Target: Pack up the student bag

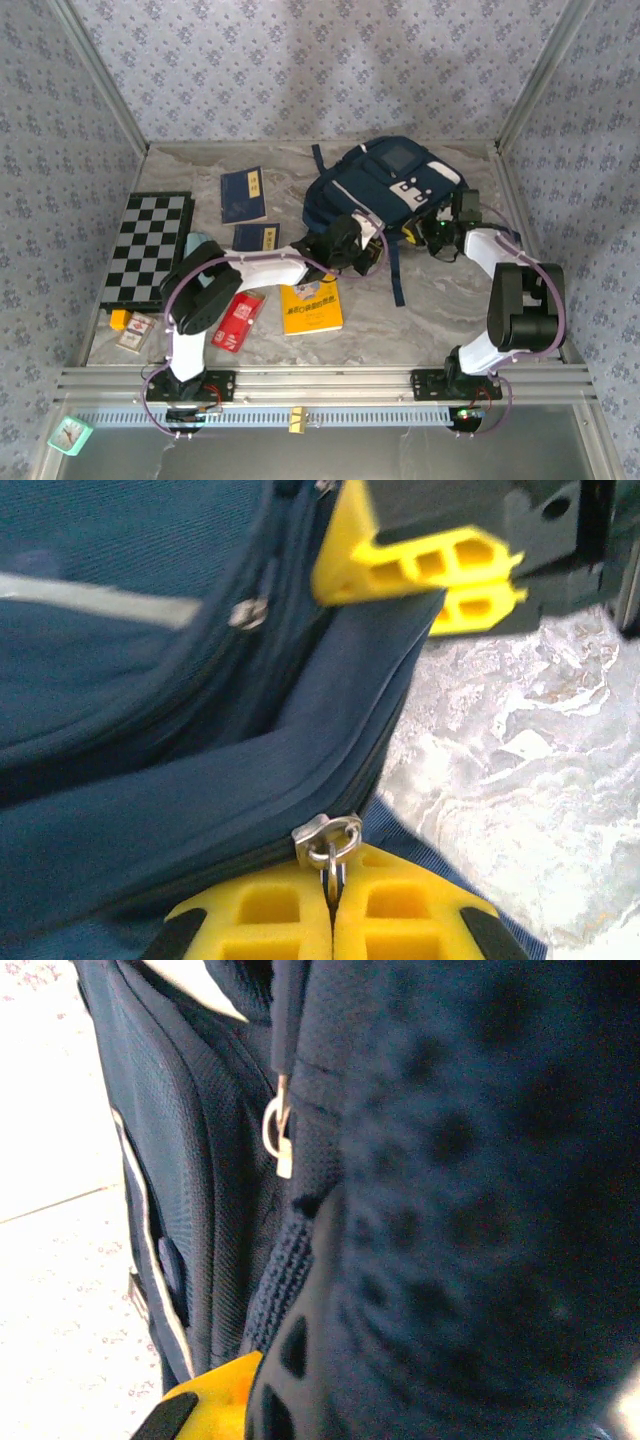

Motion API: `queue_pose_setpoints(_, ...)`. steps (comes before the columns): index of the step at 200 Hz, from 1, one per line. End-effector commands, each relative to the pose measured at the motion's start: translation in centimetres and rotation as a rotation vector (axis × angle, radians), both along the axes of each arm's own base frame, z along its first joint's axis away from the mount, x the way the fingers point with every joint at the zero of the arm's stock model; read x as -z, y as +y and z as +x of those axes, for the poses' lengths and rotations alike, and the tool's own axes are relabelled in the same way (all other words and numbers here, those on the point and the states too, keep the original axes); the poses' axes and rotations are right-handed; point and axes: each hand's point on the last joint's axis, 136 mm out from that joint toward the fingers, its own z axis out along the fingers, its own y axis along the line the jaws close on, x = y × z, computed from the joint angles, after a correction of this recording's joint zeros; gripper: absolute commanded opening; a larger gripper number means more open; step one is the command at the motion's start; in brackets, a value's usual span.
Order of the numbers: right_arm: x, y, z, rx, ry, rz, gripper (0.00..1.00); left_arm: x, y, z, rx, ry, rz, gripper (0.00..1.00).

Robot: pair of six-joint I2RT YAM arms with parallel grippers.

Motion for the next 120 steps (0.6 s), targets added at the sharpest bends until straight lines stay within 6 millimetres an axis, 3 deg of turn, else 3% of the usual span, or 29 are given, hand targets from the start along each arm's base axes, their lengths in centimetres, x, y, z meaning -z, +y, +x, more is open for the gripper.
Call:
queue_pose_setpoints(1, -2.2, -4.3, 2.1, 0.009, -0.098, -0.102, 0.00, -0.1, 4.0, 0.3, -0.036, 0.008, 0.064, 0.00)
queue_pose_setpoints(26, -2.8, -5.3, 3.2, 0.006, -0.104, -0.117, 0.00, 0.5, 6.0, 1.2, -0.081, 0.035, 0.056, 0.00)
queue_pose_setpoints(57, -3.2, -5.0, 3.8, -0.010, -0.111, -0.087, 0.00, -1.0, 4.7, 1.3, -0.053, 0.032, -0.001, 0.00)
queue_pose_setpoints(75, -3.5, -4.6, 3.3, -0.027, -0.109, -0.067, 0.20, -1.6, 3.6, 1.5, -0.042, 0.040, -0.036, 0.00)
queue_pose_setpoints(87, -3.7, -4.6, 2.5, -0.038, -0.096, -0.083, 0.39, -1.8, 3.1, 1.7, -0.037, 0.043, -0.044, 0.00)
queue_pose_setpoints(102, -3.3, -4.9, 0.6, -0.040, -0.057, -0.116, 0.59, -2.0, 2.6, 1.7, -0.035, 0.048, -0.051, 0.00)
queue_pose_setpoints(120, -2.1, -4.6, -1.8, -0.002, -0.005, -0.088, 0.74, -2.2, 2.4, 1.6, -0.030, 0.050, -0.056, 0.00)
